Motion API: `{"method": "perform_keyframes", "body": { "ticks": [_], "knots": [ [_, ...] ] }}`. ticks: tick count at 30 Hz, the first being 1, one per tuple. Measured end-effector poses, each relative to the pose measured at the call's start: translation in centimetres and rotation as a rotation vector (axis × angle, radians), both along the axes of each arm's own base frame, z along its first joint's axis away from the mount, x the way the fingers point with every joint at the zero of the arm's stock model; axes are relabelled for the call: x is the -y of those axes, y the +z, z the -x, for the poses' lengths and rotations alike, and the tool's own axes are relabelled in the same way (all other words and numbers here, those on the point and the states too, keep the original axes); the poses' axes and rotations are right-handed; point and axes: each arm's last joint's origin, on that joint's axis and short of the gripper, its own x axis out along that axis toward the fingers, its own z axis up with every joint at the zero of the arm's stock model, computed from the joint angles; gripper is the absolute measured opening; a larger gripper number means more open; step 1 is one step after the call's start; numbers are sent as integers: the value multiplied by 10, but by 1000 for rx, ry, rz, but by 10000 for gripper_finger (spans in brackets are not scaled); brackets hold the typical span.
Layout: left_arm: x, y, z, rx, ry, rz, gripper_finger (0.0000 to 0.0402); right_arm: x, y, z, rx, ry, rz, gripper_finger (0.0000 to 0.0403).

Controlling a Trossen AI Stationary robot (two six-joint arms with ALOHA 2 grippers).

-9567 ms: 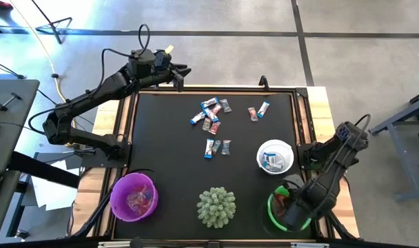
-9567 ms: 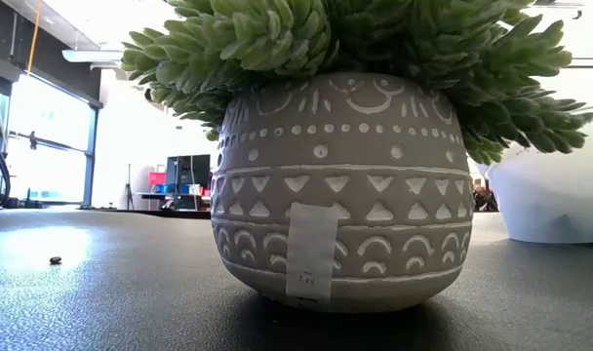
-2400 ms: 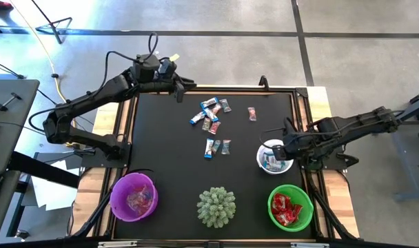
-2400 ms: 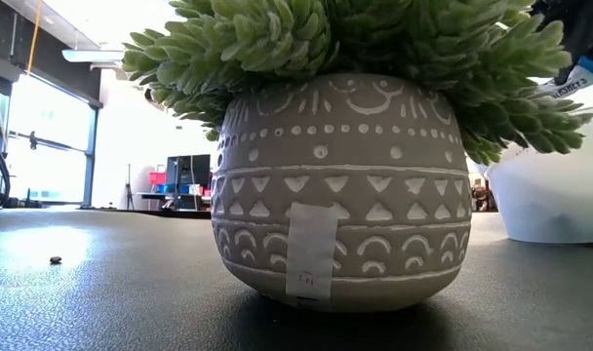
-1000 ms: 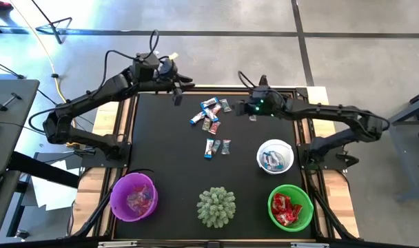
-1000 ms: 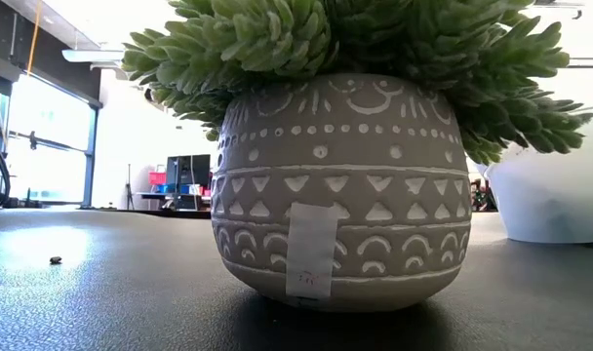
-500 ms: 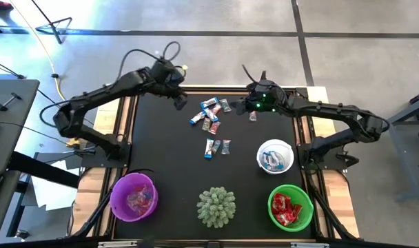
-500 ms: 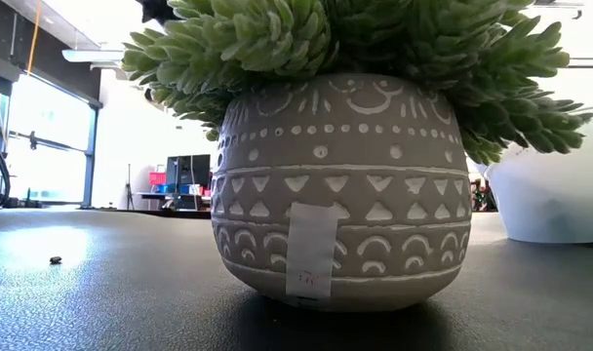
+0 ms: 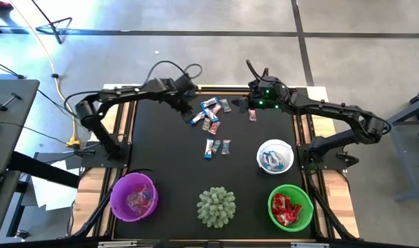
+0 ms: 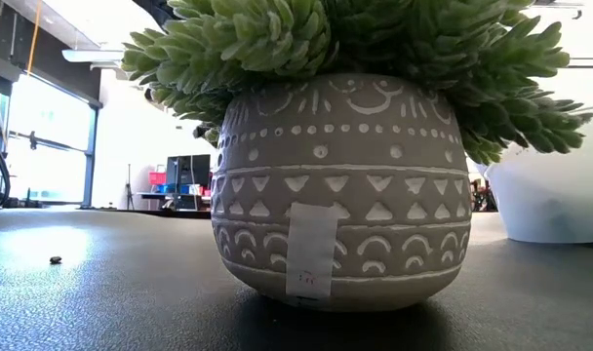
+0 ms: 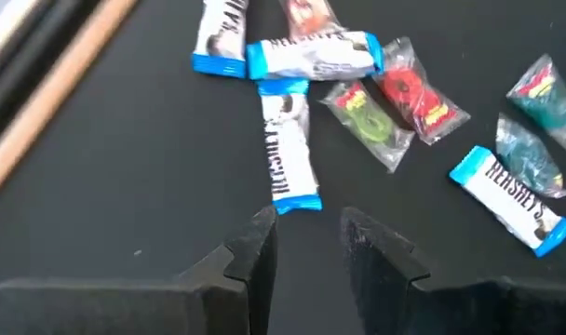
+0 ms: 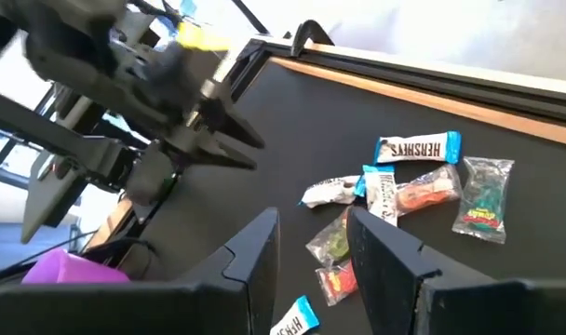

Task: Sort candy
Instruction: Put the transparent candy wrapper into the purple bucket

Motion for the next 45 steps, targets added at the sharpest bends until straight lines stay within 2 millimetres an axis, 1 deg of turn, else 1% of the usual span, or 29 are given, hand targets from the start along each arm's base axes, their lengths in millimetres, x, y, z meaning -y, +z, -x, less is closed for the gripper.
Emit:
{"method": "perform_keyframes", "body": {
  "ticks": [7,10,17,19,24,29,31,39,42,45],
  "knots": [
    [5,-32,-20,-57,-34,36,106,-1,0,0,6,29,-10,124],
    [8,-40,-29,-45,-46,31,106,-2,0,-1,13,51,-25,124],
    [13,-37,-46,79,-67,-11,106,-2,0,-1,15,53,-29,124],
    [15,-37,-48,88,-74,-8,106,-2,0,-1,14,53,-29,124],
    [19,-38,-50,94,-29,21,106,-3,0,-1,20,84,-44,124],
    [22,-40,-58,133,-54,1,110,-4,0,-1,20,105,-57,124],
    [22,-43,-63,155,-85,-21,114,-4,-1,-1,17,105,-58,124],
    [23,-67,-69,74,-167,-56,142,-4,-2,0,-4,113,-53,124],
    [21,-75,-71,43,-165,-105,149,-4,-4,1,-18,119,-47,124],
    [18,-78,-71,5,-130,-166,154,-5,-5,1,-35,128,-39,124]
  ]
}}
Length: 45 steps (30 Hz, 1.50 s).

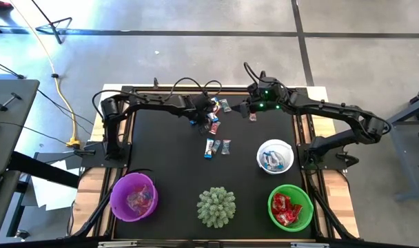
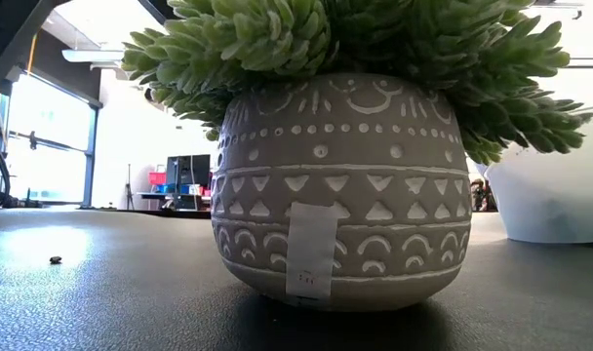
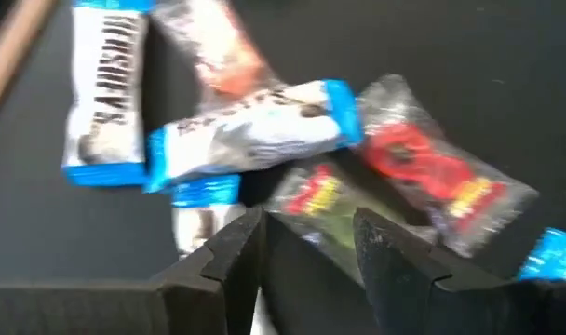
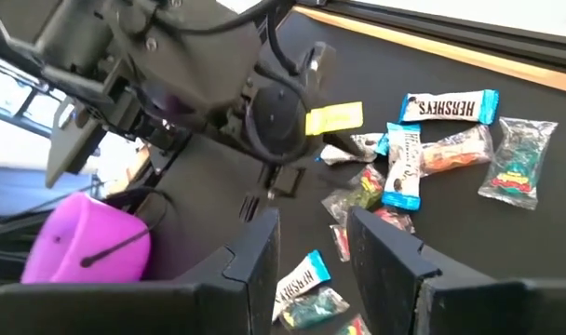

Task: Sort candy
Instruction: Put the transparent candy wrapper into the purple bucket

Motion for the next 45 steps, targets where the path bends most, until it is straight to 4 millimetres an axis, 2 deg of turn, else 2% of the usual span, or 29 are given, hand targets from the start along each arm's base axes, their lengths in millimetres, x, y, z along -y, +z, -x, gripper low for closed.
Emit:
{"method": "perform_keyframes", "body": {
  "ticks": [4,10,20,28,35,40,45],
  "knots": [
    [-1,0,1,0,29,-6,155,0,-1,1,-20,17,22,124],
    [2,0,-1,46,77,96,155,0,-1,1,-25,33,49,124],
    [6,-1,-3,48,162,76,155,0,-1,1,-31,55,89,124],
    [5,-25,-8,29,207,139,155,0,-1,1,-31,55,89,124],
    [4,-29,-12,51,214,126,154,0,-1,1,-30,55,89,124],
    [5,-30,-11,43,222,137,126,0,-1,1,-30,55,89,124],
    [5,-28,-11,68,280,195,62,0,-1,1,-30,55,89,124]
  ]
}}
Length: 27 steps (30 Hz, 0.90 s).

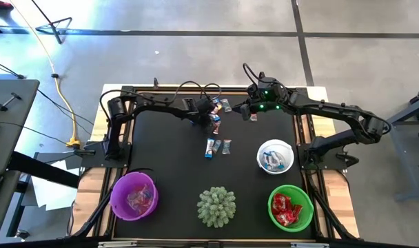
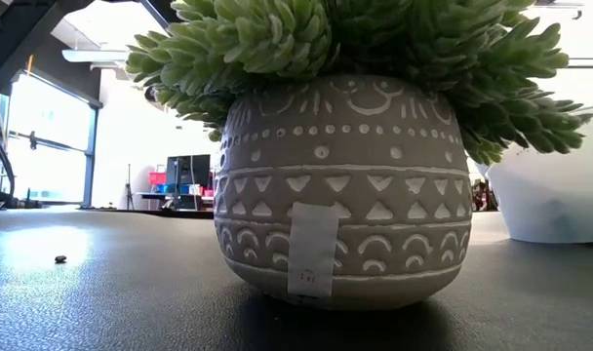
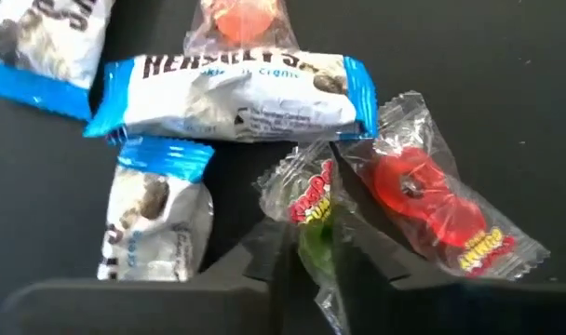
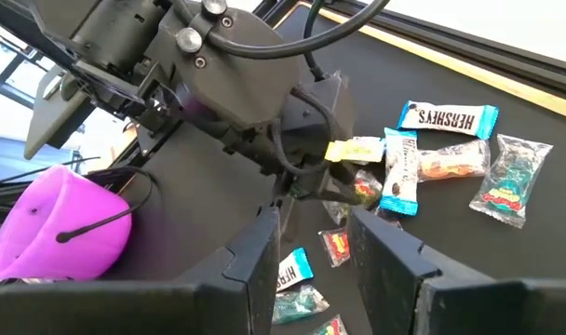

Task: Sort candy
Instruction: Put the transparent candy wrapper into the purple bucket

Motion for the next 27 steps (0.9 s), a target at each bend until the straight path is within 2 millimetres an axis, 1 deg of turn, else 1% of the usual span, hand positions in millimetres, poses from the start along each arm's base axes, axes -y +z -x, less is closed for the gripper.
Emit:
{"method": "perform_keyframes", "body": {
  "ticks": [3,5,11,15,18,21,23,27],
  "knots": [
    [2,6,2,17,26,39,21,0,0,0,0,0,0,124],
    [4,11,3,36,43,68,6,1,0,0,-1,2,7,124],
    [8,42,5,138,86,92,7,7,0,4,-6,-15,21,124],
    [17,70,10,216,34,140,2,12,-1,8,-18,-38,14,124],
    [30,95,19,256,-35,215,2,16,-3,11,-35,-56,4,124],
    [49,122,28,319,-110,321,2,19,-4,14,-53,-65,4,124],
    [64,140,34,363,-133,377,2,19,-5,15,-63,-54,22,124],
    [97,172,48,427,-178,418,2,19,-6,15,-73,-44,31,124]
  ]
}}
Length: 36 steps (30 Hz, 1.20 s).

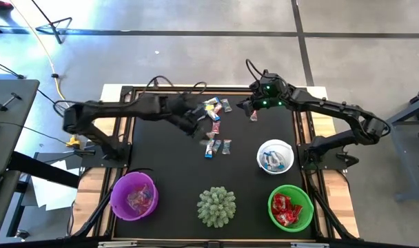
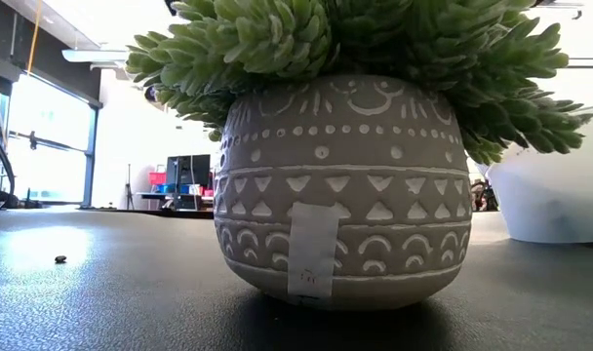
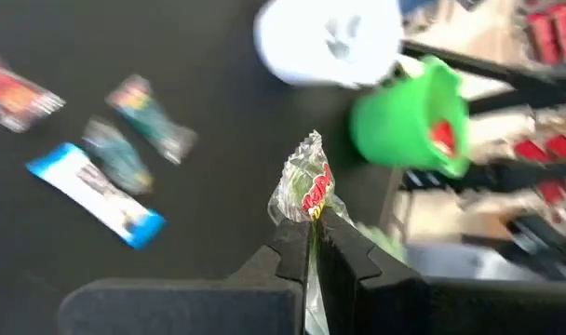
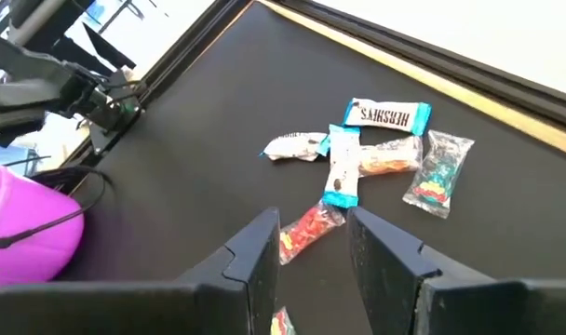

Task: Sort candy
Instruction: Put the transparent candy wrapper into the purple bucket

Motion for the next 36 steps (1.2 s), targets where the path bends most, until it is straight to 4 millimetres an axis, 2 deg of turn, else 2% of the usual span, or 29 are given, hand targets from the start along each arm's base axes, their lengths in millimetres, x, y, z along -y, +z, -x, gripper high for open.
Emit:
{"method": "perform_keyframes", "body": {
  "ticks": [2,6,10,14,21,26,31,36],
  "knots": [
    [18,10,10,-18,-22,30,2,0,-1,0,-4,-2,-9,124],
    [53,19,39,-182,-65,145,2,-2,-3,1,-23,0,-36,124],
    [89,28,68,-312,-180,244,2,-3,-5,3,-35,-37,-105,124],
    [115,33,97,-434,-224,266,2,-6,-5,1,-33,-61,-154,124],
    [151,27,143,-761,-211,190,2,-20,-7,-5,-51,-31,-180,124],
    [165,21,154,-786,-170,18,2,-29,-8,-10,-74,-24,-161,124],
    [176,18,160,-825,-149,2,4,-37,-8,-13,-91,-25,-133,124],
    [185,11,166,-854,-168,-18,22,-42,-9,-15,-114,-31,-117,124]
  ]
}}
